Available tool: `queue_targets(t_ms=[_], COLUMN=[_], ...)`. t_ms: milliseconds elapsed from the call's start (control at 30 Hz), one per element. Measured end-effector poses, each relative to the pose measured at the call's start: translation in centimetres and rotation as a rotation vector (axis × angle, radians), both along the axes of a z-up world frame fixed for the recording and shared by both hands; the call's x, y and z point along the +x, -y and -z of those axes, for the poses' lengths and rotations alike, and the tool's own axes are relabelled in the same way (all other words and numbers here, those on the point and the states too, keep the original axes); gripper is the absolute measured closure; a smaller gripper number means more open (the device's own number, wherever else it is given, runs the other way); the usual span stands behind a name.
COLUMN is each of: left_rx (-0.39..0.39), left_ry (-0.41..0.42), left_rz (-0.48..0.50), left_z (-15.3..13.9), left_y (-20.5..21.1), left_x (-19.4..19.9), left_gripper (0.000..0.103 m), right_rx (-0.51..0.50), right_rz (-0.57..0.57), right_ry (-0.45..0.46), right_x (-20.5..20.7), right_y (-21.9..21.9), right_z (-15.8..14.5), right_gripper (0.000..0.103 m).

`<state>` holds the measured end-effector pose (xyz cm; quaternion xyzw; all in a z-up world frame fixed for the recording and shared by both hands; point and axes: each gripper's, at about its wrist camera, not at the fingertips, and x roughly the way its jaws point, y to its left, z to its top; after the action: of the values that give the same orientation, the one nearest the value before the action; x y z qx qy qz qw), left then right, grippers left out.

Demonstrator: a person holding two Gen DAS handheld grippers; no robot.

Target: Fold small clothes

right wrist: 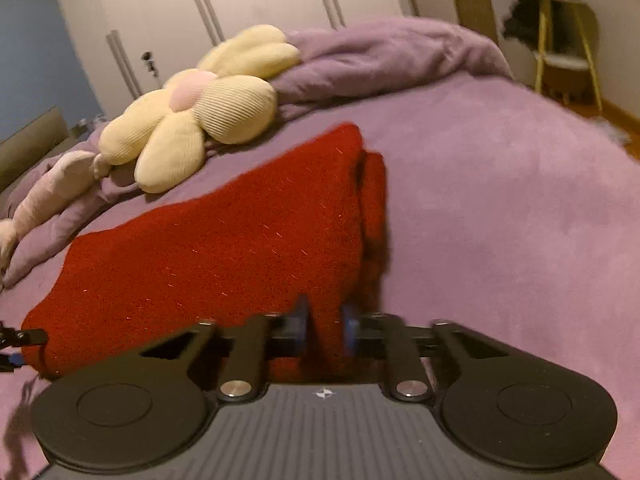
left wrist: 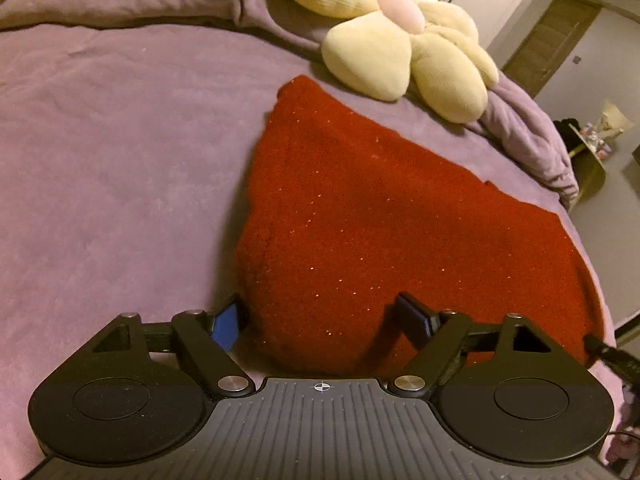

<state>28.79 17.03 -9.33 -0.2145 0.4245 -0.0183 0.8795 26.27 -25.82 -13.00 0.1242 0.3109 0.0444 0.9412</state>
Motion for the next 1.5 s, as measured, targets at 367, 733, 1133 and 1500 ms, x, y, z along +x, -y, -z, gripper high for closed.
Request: queue_targets(t_ms=[367,733,1133,1500], left_rx=[-0.018,-0.208,-0.433,-0.548], left_ry=[0.043,0.029,0.007,-0.019], left_rz=[-0.002,-0.146,-0.153,-0.174], left_z=[-0.5,0.7,3.8,5.5], left_y=[-1.5,-5.2,-5.5,-6.2], left_x=[-0.7,-2.3,0.9,1.8], left_gripper=[0.069,0.011,0.035,0.065], right_rx=[-0.4,-0.367,-0.413,-0.356], right_rz=[0.181,-0.127,-0.184,-0.218], right_ry=[-0.004,0.163,0.149,0.135], right_x=[-1.2,-1.5,-0.7,-0.1], right_y=[-1.6,-13.1,-20.3,-21.3], right_z=[0.1,-2.1,1.1,1.6], right_gripper=[0.091,0.091,0.098,0.097])
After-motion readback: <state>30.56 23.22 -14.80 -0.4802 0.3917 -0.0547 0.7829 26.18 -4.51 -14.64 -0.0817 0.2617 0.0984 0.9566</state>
